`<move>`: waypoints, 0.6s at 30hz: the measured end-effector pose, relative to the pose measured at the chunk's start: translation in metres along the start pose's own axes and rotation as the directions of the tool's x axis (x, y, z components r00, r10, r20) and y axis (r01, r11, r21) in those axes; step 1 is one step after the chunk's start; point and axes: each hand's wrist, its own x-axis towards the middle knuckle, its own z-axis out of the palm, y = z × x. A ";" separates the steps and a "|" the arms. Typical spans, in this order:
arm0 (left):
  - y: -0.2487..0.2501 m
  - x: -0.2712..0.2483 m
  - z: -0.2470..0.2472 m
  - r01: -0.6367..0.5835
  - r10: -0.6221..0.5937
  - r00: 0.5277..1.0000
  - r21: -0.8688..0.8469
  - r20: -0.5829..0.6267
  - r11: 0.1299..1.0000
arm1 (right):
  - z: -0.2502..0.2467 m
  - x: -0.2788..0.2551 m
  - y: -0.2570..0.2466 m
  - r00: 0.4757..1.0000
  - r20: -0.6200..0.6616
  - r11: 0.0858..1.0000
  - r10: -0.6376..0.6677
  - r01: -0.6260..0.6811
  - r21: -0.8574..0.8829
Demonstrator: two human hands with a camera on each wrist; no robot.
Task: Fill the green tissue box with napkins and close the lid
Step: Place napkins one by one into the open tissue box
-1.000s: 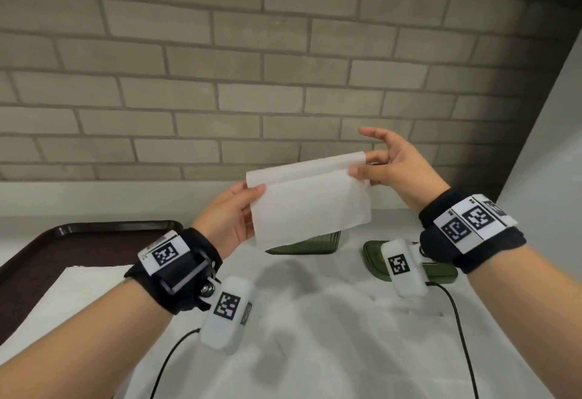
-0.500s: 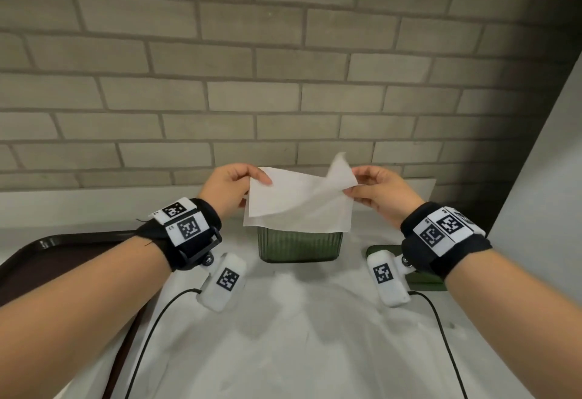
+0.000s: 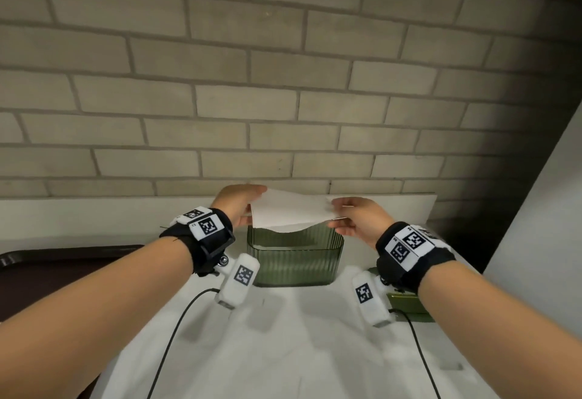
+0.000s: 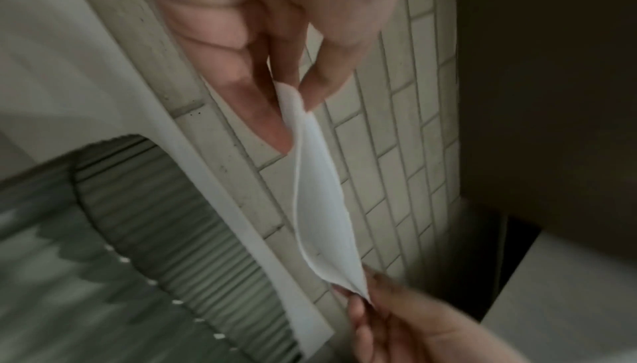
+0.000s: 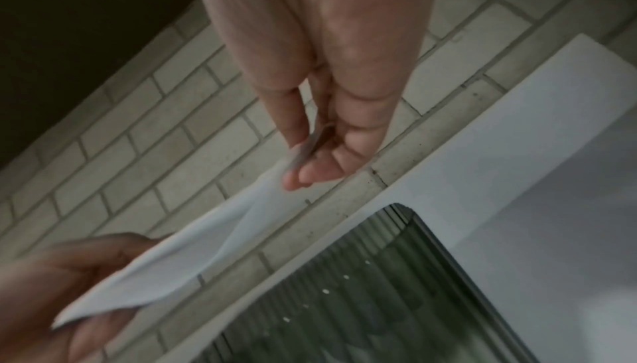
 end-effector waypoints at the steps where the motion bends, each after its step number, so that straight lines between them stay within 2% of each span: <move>1: -0.003 0.007 0.000 -0.001 0.001 1.000 0.066 0.002 0.998 | 0.001 0.006 0.003 0.999 -0.030 0.996 -0.013 0.010 -0.085; 4: -0.013 0.024 0.000 -0.014 0.001 0.999 0.346 0.039 0.938 | 0.005 0.022 0.012 0.995 -0.096 0.949 -0.041 0.008 -0.316; 6: -0.018 0.032 -0.001 -0.049 0.042 0.999 0.603 0.027 0.796 | 0.009 0.026 0.017 0.991 -0.108 0.871 -0.076 0.013 -0.492; 8: -0.022 0.037 -0.001 -0.058 0.070 0.997 0.762 0.016 0.645 | 0.014 0.028 0.020 0.992 -0.066 0.734 -0.105 0.033 -0.678; 10: -0.025 0.038 0.001 -0.065 0.063 0.997 0.857 0.038 0.511 | 0.018 0.031 0.025 0.995 -0.047 0.643 -0.084 0.018 -0.765; 12: -0.027 0.040 0.005 -0.085 0.055 0.996 0.910 0.068 0.407 | 0.021 0.036 0.031 0.997 -0.041 0.591 -0.059 0.001 -0.806; 15: -0.032 0.043 0.010 -0.108 0.036 0.994 0.944 0.101 0.312 | 0.024 0.037 0.037 0.998 -0.023 0.504 -0.052 0.006 -0.864; 18: -0.037 0.045 0.013 -0.120 0.030 0.993 0.962 0.116 0.245 | 0.024 0.036 0.042 0.997 -0.011 0.349 -0.080 0.017 -0.937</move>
